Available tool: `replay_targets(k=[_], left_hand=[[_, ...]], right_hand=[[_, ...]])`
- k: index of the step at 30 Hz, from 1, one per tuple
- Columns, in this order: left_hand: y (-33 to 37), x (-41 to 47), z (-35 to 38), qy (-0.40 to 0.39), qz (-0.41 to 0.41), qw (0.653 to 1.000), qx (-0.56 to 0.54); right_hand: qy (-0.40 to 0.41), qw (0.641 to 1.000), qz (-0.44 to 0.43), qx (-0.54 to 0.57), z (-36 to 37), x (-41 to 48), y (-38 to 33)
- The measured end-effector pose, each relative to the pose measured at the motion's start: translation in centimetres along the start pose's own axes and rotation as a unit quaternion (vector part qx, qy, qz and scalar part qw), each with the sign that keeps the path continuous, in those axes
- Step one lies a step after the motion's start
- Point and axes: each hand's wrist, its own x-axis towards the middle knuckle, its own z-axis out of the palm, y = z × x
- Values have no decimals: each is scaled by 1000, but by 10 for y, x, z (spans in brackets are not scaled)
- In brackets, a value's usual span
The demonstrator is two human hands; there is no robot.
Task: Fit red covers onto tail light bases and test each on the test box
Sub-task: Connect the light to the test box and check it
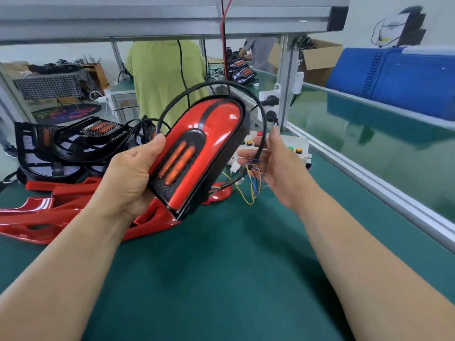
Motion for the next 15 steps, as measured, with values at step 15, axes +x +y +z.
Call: replay_targets(k=[15], left_hand=[[15, 6, -10, 72, 50, 993, -77]], right_hand=[[-118, 943, -46, -308, -17, -17, -9]])
